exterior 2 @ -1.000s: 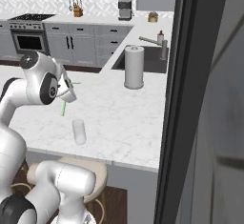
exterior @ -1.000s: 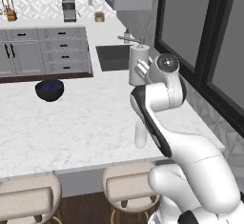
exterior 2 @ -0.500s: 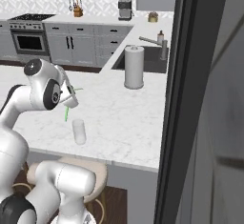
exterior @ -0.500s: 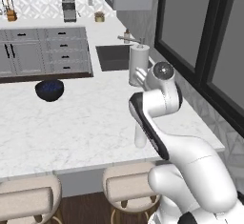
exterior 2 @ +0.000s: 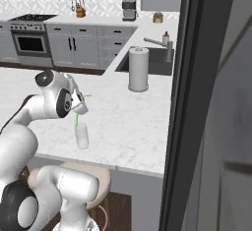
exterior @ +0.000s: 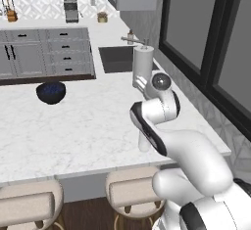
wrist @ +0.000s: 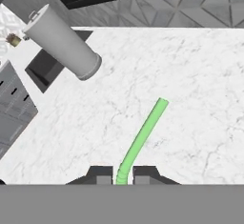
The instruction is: Take a straw from the drawer in front and place it inside the glass cup on the dining counter.
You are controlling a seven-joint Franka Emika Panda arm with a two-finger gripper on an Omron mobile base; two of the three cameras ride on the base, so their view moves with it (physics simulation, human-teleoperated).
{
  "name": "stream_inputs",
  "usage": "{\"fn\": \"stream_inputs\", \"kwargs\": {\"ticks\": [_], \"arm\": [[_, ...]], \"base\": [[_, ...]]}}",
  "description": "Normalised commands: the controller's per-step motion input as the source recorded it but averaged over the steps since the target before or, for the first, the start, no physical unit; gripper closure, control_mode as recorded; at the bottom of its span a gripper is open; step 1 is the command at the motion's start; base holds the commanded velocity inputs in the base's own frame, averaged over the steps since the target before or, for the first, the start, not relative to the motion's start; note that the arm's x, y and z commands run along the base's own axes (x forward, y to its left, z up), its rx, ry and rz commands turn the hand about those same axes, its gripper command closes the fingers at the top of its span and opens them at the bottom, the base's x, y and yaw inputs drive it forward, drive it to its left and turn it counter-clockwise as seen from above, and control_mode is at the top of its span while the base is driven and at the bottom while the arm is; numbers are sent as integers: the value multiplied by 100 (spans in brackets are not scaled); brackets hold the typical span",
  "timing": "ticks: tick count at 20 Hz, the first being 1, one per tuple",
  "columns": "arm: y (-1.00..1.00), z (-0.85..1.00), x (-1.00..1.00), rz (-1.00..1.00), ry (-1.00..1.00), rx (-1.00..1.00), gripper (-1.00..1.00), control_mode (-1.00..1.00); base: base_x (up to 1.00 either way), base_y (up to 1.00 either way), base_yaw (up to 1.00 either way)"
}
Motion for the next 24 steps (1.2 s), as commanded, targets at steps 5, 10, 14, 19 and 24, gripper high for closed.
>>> {"fn": "stream_inputs", "kwargs": {"ticks": [5,10,14,19,24], "arm": [[0,-17,40,0,0,0,100,-100],[0,-22,11,0,0,0,100,-100],[0,-23,12,0,0,0,100,-100],[0,-12,27,0,0,0,100,-100],[4,-7,10,0,0,0,100,-100]], "base": [[0,0,0],[0,0,0],[0,0,0],[0,0,0],[0,0,0]]}}
